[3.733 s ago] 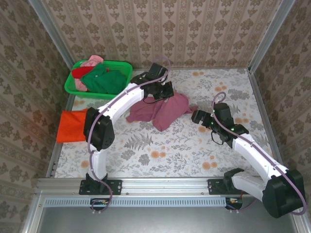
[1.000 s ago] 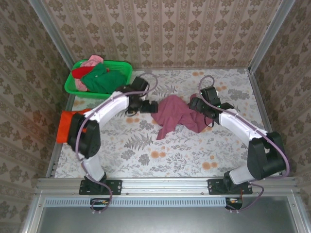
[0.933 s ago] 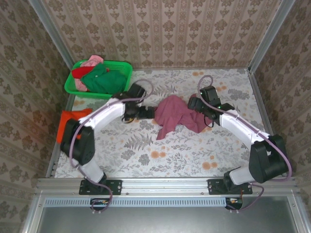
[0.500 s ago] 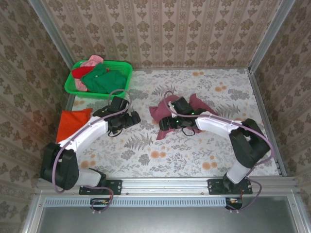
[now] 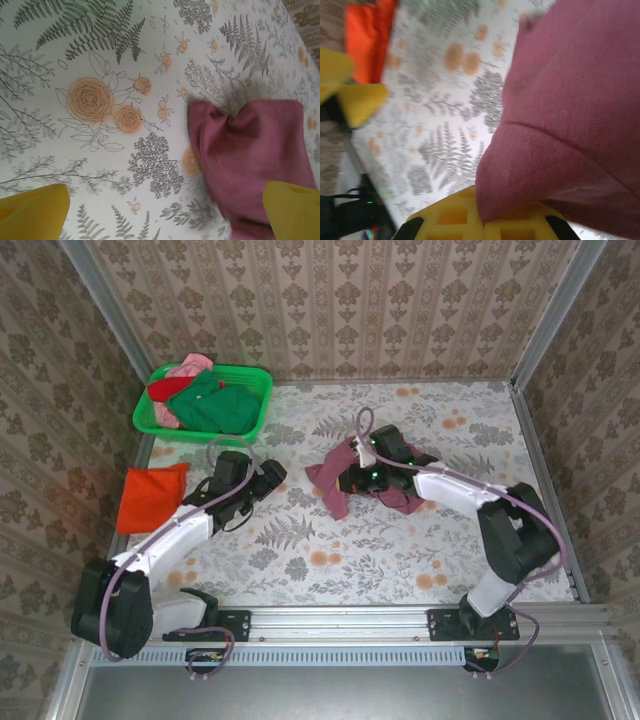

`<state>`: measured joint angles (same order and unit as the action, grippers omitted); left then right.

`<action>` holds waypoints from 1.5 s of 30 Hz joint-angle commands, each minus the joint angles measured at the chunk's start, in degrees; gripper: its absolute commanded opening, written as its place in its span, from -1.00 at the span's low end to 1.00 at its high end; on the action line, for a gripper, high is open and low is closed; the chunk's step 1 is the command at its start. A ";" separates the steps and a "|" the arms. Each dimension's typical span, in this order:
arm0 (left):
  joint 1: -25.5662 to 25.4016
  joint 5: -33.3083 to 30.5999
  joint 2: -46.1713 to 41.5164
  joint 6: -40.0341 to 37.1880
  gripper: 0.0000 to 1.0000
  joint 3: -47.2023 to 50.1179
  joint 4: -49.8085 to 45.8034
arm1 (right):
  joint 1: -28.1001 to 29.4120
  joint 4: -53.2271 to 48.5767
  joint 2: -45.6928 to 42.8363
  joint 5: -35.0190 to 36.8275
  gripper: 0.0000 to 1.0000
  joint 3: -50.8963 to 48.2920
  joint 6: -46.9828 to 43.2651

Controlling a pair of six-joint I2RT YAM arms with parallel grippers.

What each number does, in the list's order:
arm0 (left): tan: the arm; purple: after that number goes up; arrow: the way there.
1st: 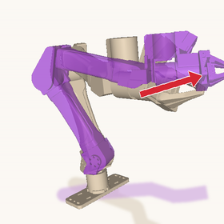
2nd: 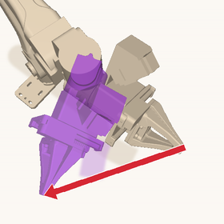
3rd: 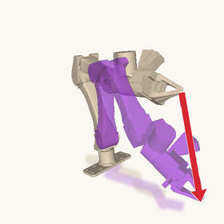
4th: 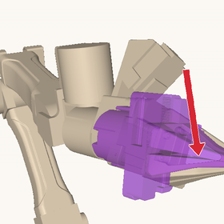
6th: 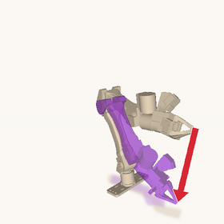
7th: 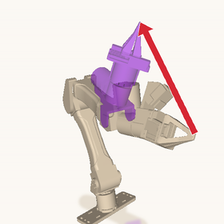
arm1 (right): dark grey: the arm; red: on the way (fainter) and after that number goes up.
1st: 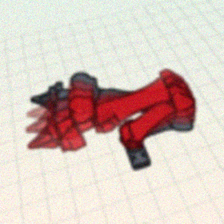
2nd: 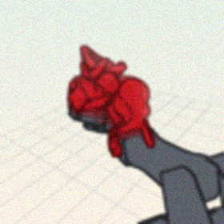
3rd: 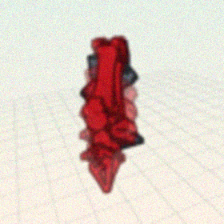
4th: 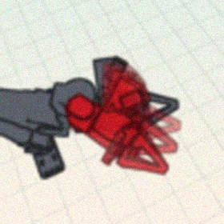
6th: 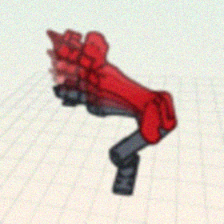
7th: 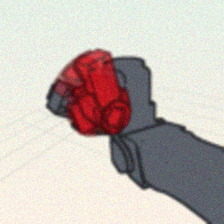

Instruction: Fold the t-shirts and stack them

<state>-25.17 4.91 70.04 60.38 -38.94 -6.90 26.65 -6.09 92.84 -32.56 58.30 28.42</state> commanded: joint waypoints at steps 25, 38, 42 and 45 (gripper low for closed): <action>-12.74 5.84 38.35 19.11 -0.98 -24.83 9.76 | -11.51 -4.65 -9.84 -9.29 -1.00 -12.22 -0.03; 1.00 10.88 43.86 -9.15 -1.00 -57.77 -28.19 | -9.10 -11.28 -3.76 -21.57 -0.39 -6.84 -12.73; -0.28 10.68 46.76 -12.99 0.90 -61.10 -32.53 | -9.38 -11.64 -5.25 -11.99 0.62 -7.09 -12.38; -2.75 4.64 43.21 -12.14 1.00 -56.33 -31.26 | -9.97 -10.41 -8.67 -5.77 0.75 -8.52 -10.62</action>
<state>-25.12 14.09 114.17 52.01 -98.67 -31.05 17.21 -15.09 87.66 -45.23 50.74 17.85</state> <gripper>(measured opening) 0.792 0.870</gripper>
